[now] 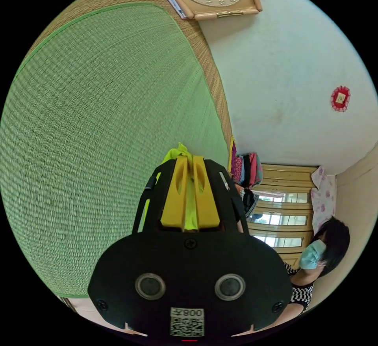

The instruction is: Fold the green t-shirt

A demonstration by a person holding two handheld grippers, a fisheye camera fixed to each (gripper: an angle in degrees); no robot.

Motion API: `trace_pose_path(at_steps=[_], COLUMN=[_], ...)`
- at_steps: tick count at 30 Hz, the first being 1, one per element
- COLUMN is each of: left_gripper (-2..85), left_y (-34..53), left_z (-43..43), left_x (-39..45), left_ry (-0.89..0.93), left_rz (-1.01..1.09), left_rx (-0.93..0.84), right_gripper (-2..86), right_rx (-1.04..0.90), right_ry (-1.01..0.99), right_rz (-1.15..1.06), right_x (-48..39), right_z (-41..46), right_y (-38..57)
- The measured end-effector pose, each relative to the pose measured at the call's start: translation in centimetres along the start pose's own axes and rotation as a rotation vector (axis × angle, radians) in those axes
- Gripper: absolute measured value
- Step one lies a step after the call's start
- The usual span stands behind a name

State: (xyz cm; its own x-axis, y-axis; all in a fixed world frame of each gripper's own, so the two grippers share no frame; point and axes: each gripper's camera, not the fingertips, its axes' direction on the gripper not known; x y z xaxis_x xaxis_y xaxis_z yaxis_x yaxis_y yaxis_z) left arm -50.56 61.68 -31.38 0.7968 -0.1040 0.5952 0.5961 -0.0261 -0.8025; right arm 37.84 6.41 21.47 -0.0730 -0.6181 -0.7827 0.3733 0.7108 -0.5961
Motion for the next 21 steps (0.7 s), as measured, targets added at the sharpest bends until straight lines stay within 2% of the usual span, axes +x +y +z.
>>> trace_pose_path(at_steps=[9, 13, 15, 21], left_gripper=[7.4, 7.8, 7.8, 8.1], left_y=[-4.7, -4.5, -4.0, -3.8], left_z=[2.7, 4.8, 6.8, 15.1], left_x=[2.4, 5.6, 7.7, 13.9], left_ry=[-0.011, -0.049, -0.11, -0.33], left_rz=[-0.009, 0.098, 0.183, 0.405], left_rx=[0.066, 0.049, -0.002, -0.139], right_gripper=[1.4, 2.7, 3.3, 5.6], right_rx=[0.1, 0.175, 0.17, 0.096], right_ry=[-0.119, -0.115, -0.069, 0.231], right_rz=[0.031, 0.001, -0.064, -0.266], right_x=[-0.5, -2.5, -4.9, -14.3], right_z=[1.1, 1.0, 2.2, 10.5], right_y=[-3.5, -3.0, -2.5, -2.5])
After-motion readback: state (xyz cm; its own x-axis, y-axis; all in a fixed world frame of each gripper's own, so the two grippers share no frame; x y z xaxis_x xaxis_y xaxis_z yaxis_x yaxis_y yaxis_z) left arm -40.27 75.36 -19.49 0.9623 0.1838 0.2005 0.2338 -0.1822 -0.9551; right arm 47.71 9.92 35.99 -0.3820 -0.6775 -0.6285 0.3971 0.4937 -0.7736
